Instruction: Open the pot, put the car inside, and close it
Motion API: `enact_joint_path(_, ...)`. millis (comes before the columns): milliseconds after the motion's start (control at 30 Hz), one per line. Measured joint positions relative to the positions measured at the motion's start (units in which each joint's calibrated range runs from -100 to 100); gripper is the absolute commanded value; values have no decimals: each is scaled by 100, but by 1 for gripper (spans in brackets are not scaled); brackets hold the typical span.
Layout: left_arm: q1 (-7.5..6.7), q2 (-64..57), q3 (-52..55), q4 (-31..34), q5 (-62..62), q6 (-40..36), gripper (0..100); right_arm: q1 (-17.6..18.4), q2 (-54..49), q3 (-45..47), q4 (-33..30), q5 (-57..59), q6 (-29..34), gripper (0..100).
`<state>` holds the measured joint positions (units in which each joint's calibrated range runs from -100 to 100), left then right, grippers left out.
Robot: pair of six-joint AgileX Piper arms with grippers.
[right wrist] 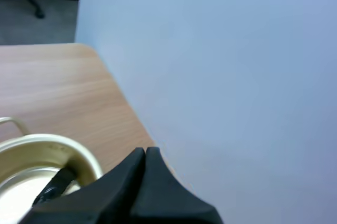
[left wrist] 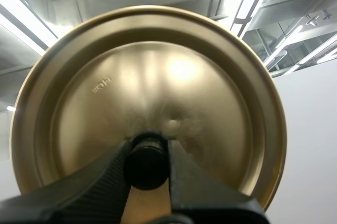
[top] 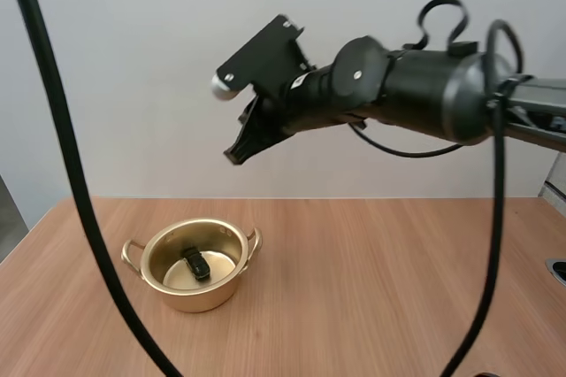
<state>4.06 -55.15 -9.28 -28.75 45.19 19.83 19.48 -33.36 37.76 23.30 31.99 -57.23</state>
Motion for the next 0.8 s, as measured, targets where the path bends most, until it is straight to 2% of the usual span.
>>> enact_joint_path(100, 0, 17, 0, 0, 0, 0, 0, -120, -160, 0, 0, 0, 65, 0)
enact_joint_path(200, 0, 95, 0, -99, -161, 0, 0, -785, -1004, 0, 0, -433, 535, 0)
enact_joint_path(333, 0, 95, 0, -104, -187, 0, 0, -1263, -1347, 0, 89, -1038, 942, 0)
enact_joint_path(567, 0, 108, 0, -104, -168, 0, 0, -2016, -1808, 0, 892, -2034, 1028, 0)
enact_joint_path(667, 0, 108, 0, -104, -168, 0, 0, -2153, -1949, 0, 1156, -2377, 1028, 0)
enact_joint_path(800, 0, 193, 0, -104, 67, 0, 0, -2149, -1990, 0, 1346, -2434, 1028, 0)
